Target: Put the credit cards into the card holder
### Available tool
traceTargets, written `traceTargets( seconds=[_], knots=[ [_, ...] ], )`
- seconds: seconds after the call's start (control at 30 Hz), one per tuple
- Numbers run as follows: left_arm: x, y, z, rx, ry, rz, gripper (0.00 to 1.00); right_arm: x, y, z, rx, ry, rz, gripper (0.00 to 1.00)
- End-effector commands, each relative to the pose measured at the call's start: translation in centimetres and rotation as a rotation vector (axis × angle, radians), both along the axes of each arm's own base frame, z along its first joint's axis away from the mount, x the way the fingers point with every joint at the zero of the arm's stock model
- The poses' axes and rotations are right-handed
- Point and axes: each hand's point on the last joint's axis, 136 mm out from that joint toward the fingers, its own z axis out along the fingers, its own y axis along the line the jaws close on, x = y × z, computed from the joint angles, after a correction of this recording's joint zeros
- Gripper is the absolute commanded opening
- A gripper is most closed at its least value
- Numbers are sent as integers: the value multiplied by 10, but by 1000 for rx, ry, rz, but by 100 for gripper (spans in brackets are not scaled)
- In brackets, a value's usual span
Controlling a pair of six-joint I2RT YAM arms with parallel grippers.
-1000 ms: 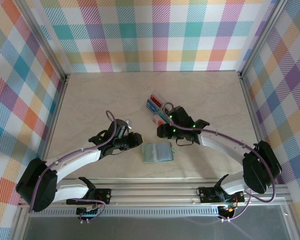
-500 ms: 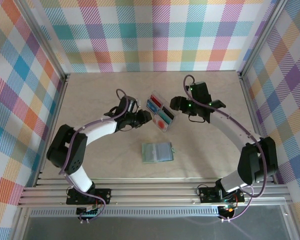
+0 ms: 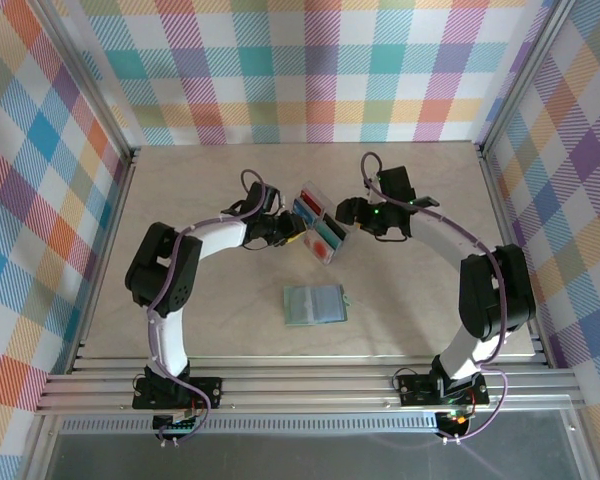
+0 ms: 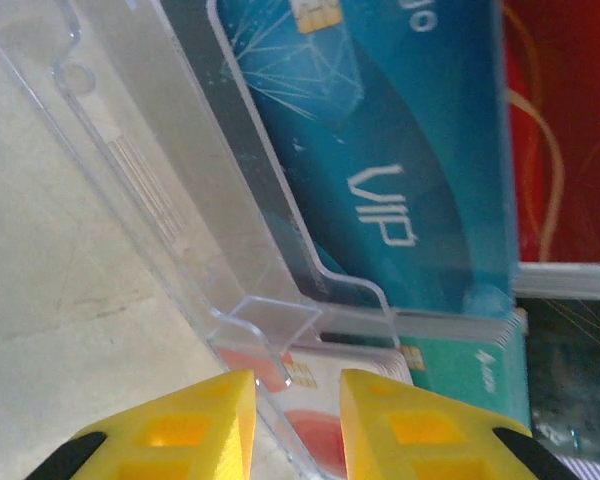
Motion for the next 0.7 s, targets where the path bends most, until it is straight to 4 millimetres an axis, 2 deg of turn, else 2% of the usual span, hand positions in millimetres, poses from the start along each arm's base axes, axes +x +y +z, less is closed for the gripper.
traceTargets(
  seconds=[0.0,0.13,0.27,0.47,0.53,0.67],
  knots=[
    [10,4,-1,-1,0,-21,28,-20,15,-3,71,36,77,67],
    [15,2,-7,6,7,-41,28,-31,17,-12,77,58,91,67],
    [16,2,-11,16,13,-53,27,-44,18,-10,63,49,93,67],
    [19,6,-10,10,10,-53,27,-62,30,-7,37,43,115,67],
    [20,7,-7,10,5,-52,27,-63,27,-5,10,30,98,67],
    [20,10,3,16,-8,-48,27,-58,10,0,-104,-5,28,67]
  ],
)
